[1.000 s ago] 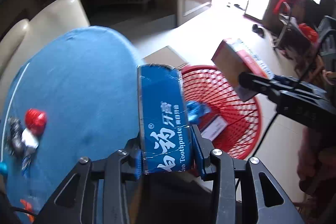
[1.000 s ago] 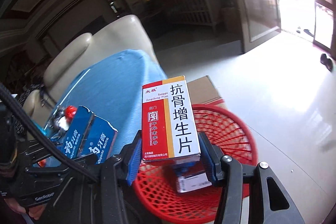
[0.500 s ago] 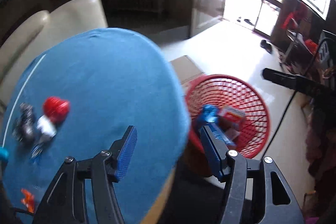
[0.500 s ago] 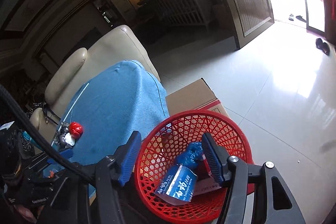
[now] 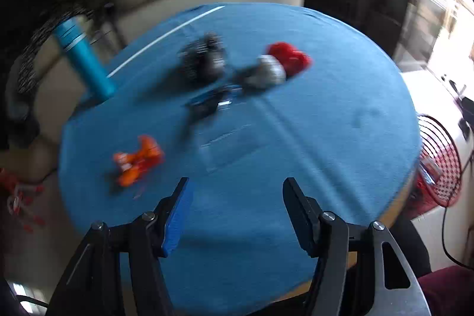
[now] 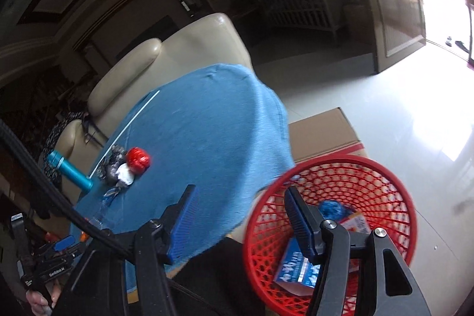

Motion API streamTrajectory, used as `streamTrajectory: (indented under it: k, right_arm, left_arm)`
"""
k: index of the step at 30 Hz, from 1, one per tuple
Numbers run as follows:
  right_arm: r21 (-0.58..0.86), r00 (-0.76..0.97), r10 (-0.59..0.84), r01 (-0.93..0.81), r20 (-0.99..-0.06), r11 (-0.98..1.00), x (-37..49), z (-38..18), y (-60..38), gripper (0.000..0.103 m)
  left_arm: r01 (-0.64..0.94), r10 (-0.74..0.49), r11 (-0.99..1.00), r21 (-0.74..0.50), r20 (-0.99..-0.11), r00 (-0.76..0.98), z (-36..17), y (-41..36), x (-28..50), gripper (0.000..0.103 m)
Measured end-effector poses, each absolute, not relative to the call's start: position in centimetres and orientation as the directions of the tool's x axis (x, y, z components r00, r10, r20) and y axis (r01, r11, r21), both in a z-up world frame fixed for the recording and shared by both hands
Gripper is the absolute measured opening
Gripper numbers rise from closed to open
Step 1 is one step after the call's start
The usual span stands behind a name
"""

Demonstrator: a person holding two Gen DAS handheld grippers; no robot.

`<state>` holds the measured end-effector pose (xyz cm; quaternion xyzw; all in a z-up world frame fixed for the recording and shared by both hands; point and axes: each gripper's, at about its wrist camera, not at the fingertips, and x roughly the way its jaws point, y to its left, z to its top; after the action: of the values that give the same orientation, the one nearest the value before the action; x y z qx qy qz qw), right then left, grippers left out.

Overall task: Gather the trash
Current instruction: 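Move both open grippers back over the table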

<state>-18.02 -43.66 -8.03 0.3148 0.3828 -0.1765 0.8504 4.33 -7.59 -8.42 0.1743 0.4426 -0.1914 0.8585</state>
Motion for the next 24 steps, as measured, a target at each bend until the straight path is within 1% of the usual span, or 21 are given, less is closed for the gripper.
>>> streamTrajectory:
  k: [6, 11, 15, 20, 24]
  right_arm:
    - [0.390, 0.652, 0.003, 0.450, -0.758, 0.803, -14.0, -7.7, -39.6, 0.063]
    - [0.358, 0.630, 0.034, 0.396, -0.776, 0.846, -11.8, -8.0, -36.9, 0.063]
    - [0.344, 0.605, 0.065, 0.358, -0.794, 0.868, -9.7, -8.4, -35.1, 0.063]
    - [0.330, 0.575, 0.114, 0.285, -0.810, 0.900, -6.1, -8.7, -32.2, 0.063]
    - [0.366, 0.553, 0.200, 0.207, -0.809, 0.907, -1.5, -8.7, -29.8, 0.063]
  left_arm:
    - [0.310, -0.072, 0.940, 0.145, -0.802, 0.593, -7.5, 0.1, 7.0, 0.064]
    - [0.234, -0.068, 0.968, 0.086, -0.811, 0.581, -7.8, 4.5, 8.7, 0.064]
    - [0.242, -0.119, 0.970, 0.020, -0.829, 0.547, -9.2, 5.4, 10.1, 0.064]
    - [0.295, -0.156, 0.955, 0.012, -0.829, 0.536, -10.6, 4.5, 11.8, 0.064]
    - [0.357, -0.218, 0.934, -0.013, -0.813, 0.541, -10.4, 4.6, 12.6, 0.064]
